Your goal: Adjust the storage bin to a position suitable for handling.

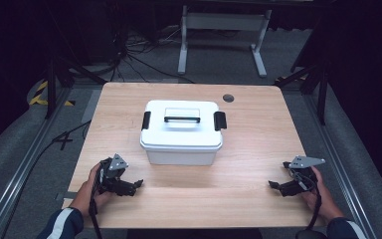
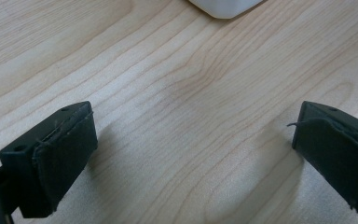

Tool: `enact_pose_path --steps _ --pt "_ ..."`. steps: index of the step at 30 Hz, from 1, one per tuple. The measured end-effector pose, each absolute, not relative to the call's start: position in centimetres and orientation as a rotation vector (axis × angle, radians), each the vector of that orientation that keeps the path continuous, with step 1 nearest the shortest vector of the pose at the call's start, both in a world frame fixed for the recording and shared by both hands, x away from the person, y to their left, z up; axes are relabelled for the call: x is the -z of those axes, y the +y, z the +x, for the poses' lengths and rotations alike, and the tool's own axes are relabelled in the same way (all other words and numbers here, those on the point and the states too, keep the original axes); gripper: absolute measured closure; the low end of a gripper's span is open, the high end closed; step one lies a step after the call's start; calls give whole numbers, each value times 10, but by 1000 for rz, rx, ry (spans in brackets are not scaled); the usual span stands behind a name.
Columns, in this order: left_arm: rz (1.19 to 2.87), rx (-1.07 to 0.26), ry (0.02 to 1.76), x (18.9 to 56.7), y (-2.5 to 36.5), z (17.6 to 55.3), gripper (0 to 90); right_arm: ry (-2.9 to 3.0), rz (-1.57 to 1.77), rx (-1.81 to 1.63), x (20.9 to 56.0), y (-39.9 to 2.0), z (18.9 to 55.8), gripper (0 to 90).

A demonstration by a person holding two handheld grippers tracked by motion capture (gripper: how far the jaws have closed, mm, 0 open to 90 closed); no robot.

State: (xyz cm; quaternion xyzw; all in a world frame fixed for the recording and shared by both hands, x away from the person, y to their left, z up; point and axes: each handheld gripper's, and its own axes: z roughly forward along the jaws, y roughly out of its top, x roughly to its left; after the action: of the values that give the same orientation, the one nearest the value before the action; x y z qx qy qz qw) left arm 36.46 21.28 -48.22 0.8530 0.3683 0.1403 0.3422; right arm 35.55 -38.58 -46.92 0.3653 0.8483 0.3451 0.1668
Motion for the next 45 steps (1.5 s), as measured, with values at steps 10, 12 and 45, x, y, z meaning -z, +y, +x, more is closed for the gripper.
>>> enact_pose_path --steps 10,12,45 --pt "2226 -339 920 482 212 371 0 2421 1018 -985 469 -387 351 12" --pt "2227 -341 916 482 212 370 3 2424 1018 -986 469 -387 352 10" --pt "2275 -291 774 482 214 378 1 2502 733 -812 359 -322 400 340"
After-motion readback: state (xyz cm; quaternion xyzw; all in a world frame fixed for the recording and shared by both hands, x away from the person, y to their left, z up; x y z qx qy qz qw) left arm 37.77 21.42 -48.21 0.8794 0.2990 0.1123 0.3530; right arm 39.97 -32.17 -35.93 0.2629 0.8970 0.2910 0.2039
